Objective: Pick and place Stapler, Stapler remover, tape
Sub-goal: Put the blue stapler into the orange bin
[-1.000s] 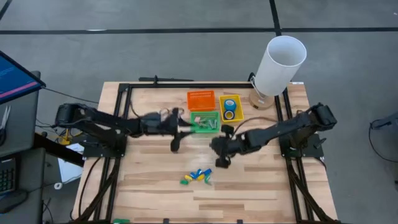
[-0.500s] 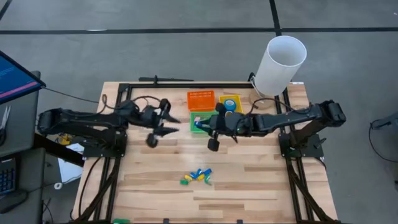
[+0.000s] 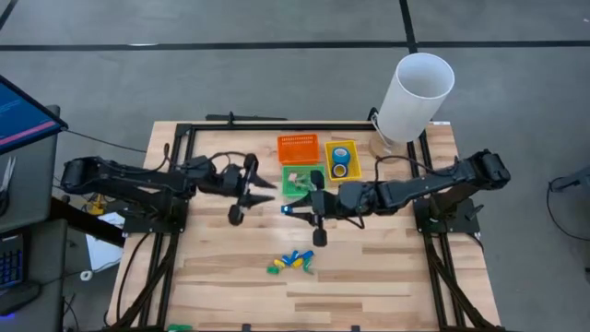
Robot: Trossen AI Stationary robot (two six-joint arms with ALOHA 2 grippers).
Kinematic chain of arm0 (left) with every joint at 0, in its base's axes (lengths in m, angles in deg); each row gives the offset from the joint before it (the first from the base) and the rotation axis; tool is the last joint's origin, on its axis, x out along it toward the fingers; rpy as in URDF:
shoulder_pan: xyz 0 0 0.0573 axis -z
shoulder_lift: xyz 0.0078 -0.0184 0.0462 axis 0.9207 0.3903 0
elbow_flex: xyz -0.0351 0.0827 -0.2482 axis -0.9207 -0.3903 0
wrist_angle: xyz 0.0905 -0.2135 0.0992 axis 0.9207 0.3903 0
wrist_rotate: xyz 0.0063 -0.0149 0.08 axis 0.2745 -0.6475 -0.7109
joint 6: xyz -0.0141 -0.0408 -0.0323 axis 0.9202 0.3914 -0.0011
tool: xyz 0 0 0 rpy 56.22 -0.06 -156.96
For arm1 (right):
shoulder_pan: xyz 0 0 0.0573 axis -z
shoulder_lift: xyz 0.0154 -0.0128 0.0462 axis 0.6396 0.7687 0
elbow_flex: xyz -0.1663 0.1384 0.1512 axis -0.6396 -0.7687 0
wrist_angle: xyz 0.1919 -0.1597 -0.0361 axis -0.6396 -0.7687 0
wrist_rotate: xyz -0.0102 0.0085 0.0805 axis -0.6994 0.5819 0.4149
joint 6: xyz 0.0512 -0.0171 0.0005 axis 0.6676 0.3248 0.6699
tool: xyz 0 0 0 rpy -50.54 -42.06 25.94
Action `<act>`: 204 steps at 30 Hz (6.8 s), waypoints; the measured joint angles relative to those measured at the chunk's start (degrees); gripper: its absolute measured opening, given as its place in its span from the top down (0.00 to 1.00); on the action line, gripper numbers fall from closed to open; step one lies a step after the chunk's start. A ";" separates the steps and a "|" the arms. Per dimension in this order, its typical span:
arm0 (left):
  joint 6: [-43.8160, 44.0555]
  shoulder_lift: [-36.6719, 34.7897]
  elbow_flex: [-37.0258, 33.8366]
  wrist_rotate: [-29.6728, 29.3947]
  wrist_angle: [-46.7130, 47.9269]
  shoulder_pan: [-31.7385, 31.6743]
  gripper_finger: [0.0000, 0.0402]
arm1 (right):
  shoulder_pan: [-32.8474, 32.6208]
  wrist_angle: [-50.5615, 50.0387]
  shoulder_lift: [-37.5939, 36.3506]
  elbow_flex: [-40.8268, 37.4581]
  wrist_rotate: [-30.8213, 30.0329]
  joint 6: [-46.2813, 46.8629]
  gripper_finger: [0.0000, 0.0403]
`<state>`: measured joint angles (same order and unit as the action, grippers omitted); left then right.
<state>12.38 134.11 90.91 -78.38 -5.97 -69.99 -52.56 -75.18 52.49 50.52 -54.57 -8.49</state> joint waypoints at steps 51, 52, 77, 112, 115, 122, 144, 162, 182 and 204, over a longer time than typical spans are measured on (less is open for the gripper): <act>3.68 3.65 0.09 -15.12 1.74 4.55 0.48 | 0.41 -5.83 -0.07 0.00 -3.10 3.50 0.85; 3.66 3.81 0.09 -15.65 1.56 4.55 0.47 | 0.41 -5.75 -0.07 0.00 -3.10 3.50 0.85; 4.14 6.68 2.63 -1.79 -2.19 3.01 0.41 | 0.44 -5.54 -0.02 0.00 -7.62 0.97 0.85; -15.51 16.02 9.44 1.32 -4.18 -2.66 0.64 | 4.26 -6.95 -0.13 0.00 -8.64 -8.34 0.85; -15.83 16.02 9.40 1.10 -4.75 -2.65 0.64 | 4.30 -6.82 -0.17 0.00 -8.57 -8.33 0.85; -15.31 16.02 9.27 0.35 -4.90 -1.31 0.65 | 3.41 -6.98 -0.17 0.00 -8.48 -7.21 0.84; -19.09 16.08 9.42 0.51 -5.60 -0.76 0.89 | 2.84 -7.56 0.04 -0.02 -8.97 -7.02 0.72; -17.09 16.08 9.38 0.51 -4.67 -0.76 0.86 | 3.68 -12.70 0.00 -0.02 -9.03 -4.90 0.69; -14.82 19.58 9.73 -2.77 -4.03 -22.09 0.87 | 13.93 -36.44 -0.02 -5.01 -8.92 8.42 0.44; 0.37 44.21 25.88 6.58 -4.22 -32.68 0.83 | 16.17 -31.45 -0.04 -7.32 -7.37 5.57 0.49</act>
<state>12.75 178.33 116.79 -71.80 -10.19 -102.66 -36.38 -106.62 52.45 43.20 -61.94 -2.91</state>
